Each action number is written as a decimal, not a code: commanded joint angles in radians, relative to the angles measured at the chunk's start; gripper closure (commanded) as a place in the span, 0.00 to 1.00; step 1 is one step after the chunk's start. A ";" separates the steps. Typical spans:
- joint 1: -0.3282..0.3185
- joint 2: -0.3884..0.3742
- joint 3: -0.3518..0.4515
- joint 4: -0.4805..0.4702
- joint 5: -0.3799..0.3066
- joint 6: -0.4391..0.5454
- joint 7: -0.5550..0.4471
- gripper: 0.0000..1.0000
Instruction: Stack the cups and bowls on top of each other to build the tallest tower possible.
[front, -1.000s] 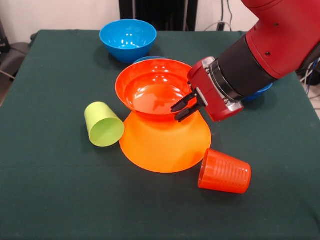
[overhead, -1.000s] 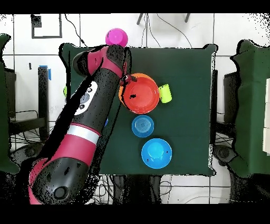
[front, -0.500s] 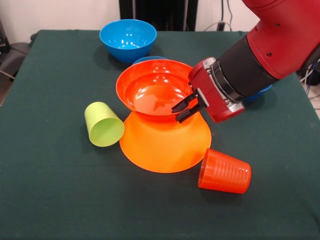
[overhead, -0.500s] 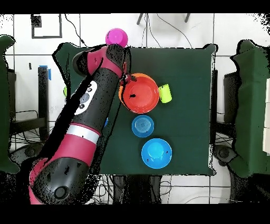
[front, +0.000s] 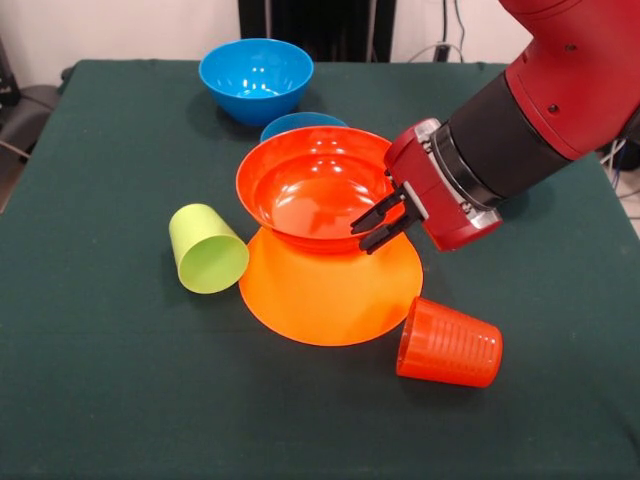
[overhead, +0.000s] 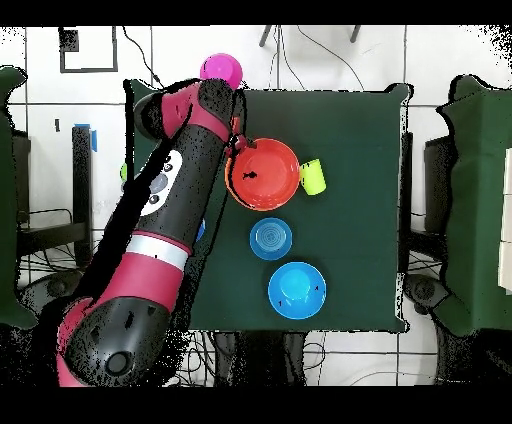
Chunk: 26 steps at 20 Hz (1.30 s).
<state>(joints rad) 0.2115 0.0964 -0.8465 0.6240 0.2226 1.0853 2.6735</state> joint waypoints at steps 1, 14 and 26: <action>-0.021 -0.008 0.113 -0.031 -0.015 0.052 -0.082 1.00; -0.019 -0.009 0.115 -0.022 -0.017 0.041 -0.075 1.00; -0.027 0.002 0.103 -0.058 -0.013 0.074 -0.081 0.00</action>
<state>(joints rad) 0.2051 0.0965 -0.8465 0.6125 0.2223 1.0855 2.6735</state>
